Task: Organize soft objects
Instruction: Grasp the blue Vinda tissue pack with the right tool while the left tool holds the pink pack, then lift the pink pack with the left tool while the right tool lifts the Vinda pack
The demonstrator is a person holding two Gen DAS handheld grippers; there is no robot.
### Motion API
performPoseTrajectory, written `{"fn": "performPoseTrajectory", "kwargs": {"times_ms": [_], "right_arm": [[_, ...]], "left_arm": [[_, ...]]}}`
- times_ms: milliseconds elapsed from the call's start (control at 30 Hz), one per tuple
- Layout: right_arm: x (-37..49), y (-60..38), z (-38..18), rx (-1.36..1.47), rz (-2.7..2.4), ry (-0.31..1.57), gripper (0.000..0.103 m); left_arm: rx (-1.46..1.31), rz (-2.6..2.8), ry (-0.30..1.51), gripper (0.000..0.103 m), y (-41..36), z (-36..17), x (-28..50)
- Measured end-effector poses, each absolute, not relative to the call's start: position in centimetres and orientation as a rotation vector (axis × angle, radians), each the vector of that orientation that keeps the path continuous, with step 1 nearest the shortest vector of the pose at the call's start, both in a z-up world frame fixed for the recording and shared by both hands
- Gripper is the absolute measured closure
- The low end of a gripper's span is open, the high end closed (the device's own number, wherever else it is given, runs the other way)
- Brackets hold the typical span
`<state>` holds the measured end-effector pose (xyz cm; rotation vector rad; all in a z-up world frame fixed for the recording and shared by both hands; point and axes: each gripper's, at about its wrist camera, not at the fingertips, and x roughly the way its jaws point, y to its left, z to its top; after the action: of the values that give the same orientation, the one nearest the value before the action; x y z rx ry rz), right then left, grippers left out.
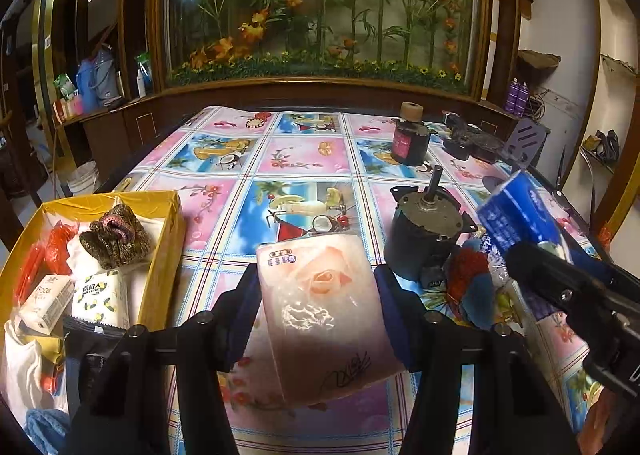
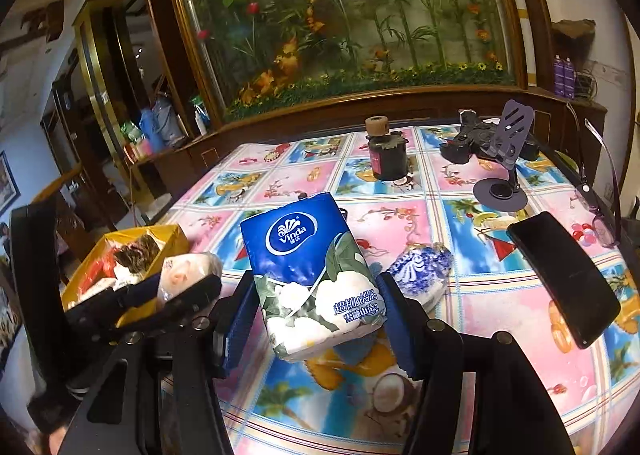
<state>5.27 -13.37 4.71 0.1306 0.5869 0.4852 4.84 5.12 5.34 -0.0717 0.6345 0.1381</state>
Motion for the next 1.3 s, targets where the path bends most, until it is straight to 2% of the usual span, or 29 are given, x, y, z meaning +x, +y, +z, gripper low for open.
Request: {"fn": "performPoseTrajectory", "kwargs": {"times_ms": [1300], "right_arm": [[4.87,-14.02,4.53,0.097,0.457,0.566,0.039]], "left_arm": [[-0.007,0.18,0.58,0.047,4.62,6.07,3.88]]}}
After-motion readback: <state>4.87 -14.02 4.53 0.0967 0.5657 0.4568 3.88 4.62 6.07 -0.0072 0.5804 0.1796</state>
